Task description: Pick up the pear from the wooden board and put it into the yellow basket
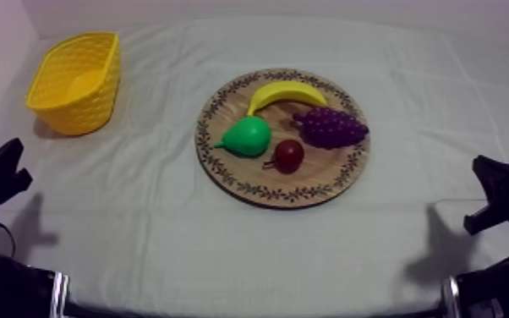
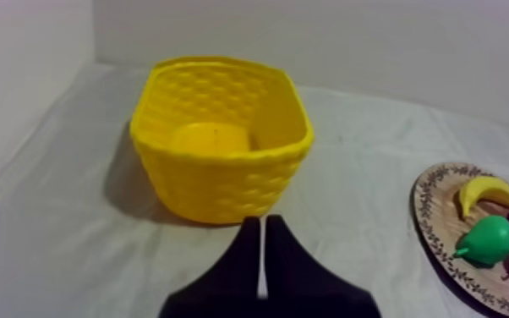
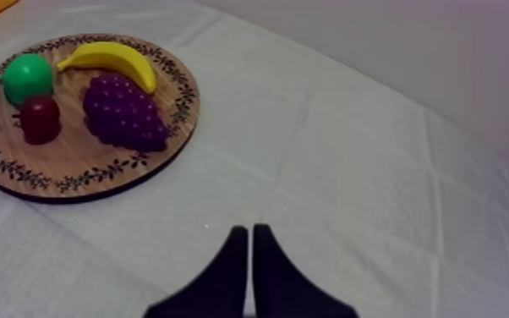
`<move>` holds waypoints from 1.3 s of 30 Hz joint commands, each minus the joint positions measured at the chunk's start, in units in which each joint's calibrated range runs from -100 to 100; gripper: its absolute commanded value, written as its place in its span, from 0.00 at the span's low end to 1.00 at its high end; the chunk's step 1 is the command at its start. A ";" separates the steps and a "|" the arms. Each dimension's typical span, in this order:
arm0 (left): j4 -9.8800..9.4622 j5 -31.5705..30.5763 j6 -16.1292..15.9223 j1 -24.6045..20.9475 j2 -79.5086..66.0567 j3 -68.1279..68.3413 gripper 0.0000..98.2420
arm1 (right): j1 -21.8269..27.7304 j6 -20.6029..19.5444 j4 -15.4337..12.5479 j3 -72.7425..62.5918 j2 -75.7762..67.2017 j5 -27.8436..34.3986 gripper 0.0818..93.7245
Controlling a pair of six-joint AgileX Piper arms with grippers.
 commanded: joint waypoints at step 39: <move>3.36 28.07 -13.81 6.39 63.69 -77.60 0.00 | -0.02 0.01 0.00 -0.01 -0.01 0.00 0.00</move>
